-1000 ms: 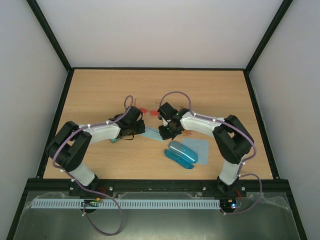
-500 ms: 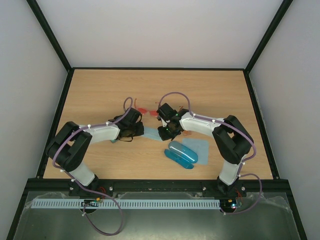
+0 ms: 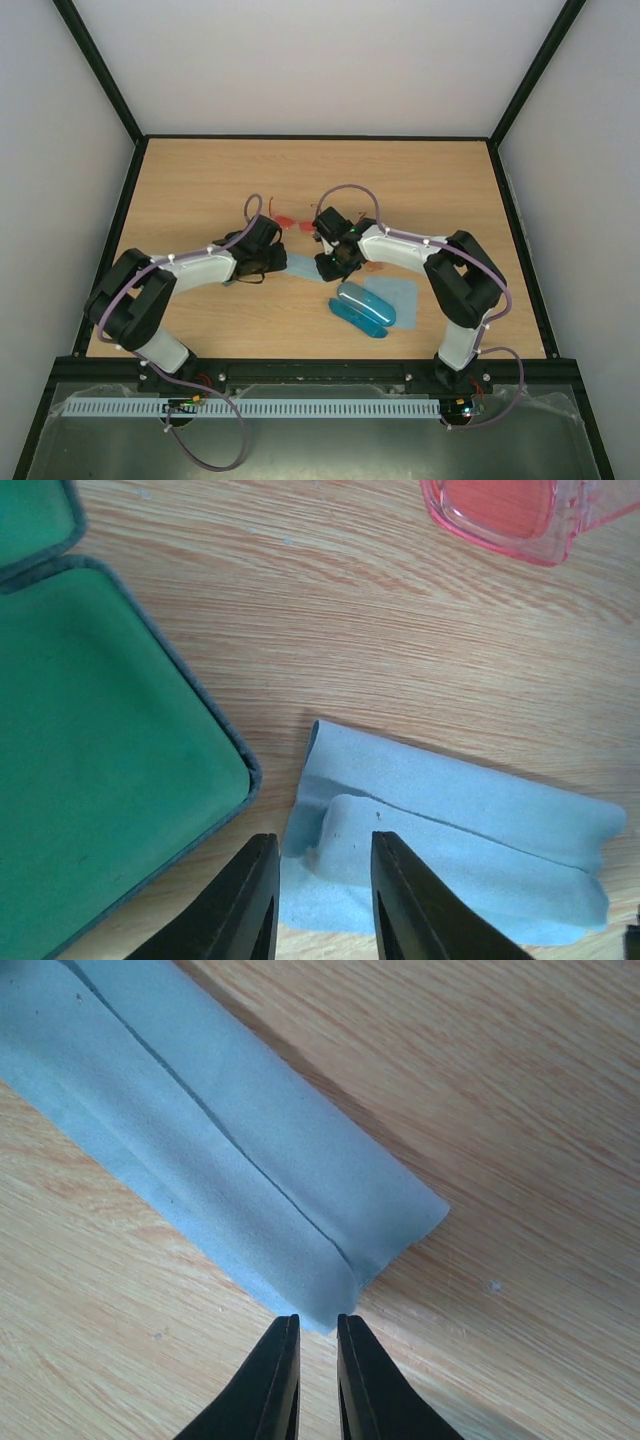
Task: Organize the sunglasses
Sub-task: Adjust the glasses cleaning cloth at the center of the board.
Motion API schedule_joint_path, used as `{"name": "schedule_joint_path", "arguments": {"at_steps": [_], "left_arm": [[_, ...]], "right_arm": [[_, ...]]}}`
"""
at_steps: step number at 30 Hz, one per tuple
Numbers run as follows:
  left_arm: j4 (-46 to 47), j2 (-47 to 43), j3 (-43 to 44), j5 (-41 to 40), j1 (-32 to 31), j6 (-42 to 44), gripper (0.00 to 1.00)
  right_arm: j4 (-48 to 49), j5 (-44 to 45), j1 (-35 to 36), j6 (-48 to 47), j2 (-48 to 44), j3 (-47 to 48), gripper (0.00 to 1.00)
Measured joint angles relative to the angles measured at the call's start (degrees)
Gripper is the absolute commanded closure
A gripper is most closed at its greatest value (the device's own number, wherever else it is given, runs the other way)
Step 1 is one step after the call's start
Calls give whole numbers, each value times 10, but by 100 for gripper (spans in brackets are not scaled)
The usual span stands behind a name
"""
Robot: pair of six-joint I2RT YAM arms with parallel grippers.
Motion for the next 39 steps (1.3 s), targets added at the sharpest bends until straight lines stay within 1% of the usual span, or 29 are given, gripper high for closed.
{"name": "schedule_joint_path", "arguments": {"at_steps": [1,2,5,6,7,8,9,10,13,16,18,22,39], "left_arm": [[-2,-4,-2,-1,0,1,66],[-7,-10,-3,-3,0,-1,65],[-17,-21,-2,-10,-1,-2,66],[-22,-22,0,-12,-1,-1,68],[-27,-22,3,-14,-1,1,72],[-32,-22,7,-17,-1,3,75],[-39,-21,13,-18,-1,4,77],[-46,-19,22,-21,-1,8,77],[-55,-5,53,-24,0,21,76],[-56,19,77,-23,2,33,72],[-56,34,83,-22,2,41,70],[-59,63,88,-17,2,55,71],[-64,94,107,-5,2,78,71]], "right_arm": [[-1,1,0,0,1,2,81],[-1,2,0,2,3,4,79],[-8,11,0,5,17,25,79],[-9,13,-2,6,20,31,79],[-9,15,-3,7,21,35,79],[-11,16,-6,8,21,40,79],[-11,17,-7,10,21,44,79],[-12,17,-9,11,21,47,79],[-15,19,-19,16,22,54,79],[-17,21,-26,20,27,57,78],[-19,24,-29,22,30,57,78],[-22,27,-32,28,34,56,75],[-22,29,-42,30,61,56,76]]}}
